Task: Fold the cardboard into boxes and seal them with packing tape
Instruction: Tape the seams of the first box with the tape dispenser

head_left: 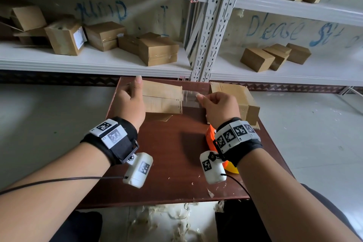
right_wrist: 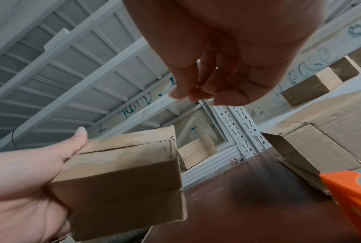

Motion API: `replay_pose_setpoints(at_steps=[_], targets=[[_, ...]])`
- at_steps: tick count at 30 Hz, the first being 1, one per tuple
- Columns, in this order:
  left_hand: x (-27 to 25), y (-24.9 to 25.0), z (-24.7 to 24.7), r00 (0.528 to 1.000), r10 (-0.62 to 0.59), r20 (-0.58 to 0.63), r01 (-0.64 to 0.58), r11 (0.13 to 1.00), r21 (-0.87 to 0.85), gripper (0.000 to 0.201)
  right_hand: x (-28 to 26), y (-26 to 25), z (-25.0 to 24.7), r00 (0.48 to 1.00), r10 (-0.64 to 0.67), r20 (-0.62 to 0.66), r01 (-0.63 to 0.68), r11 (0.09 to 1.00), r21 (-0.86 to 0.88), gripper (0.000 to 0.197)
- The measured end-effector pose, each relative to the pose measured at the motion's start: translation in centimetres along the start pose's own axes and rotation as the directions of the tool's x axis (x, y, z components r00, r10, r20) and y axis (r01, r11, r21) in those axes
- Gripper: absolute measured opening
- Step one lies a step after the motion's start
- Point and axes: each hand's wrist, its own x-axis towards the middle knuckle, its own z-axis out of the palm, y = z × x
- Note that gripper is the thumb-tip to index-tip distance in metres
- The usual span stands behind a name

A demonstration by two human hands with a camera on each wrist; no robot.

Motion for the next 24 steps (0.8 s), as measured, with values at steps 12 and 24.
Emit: replay_pose_setpoints(at_steps=[12, 24], targets=[[-0.3, 1.0, -0.6, 1.000, -0.009, 0.024, 0.010, 0.999, -0.034, 0.064, 0.1, -0.3, 0.7, 0.999, 0.033, 0.005, -0.033, 0.999, 0.034, 0.029], [-0.9, 2.0, -1.2, 0.987, -0.142, 0.074, 0.142, 0.990, -0.002, 0.074, 0.0, 0.0, 0.4, 1.000, 0.013, 0.010, -0.013, 1.000, 0.001, 0.031]])
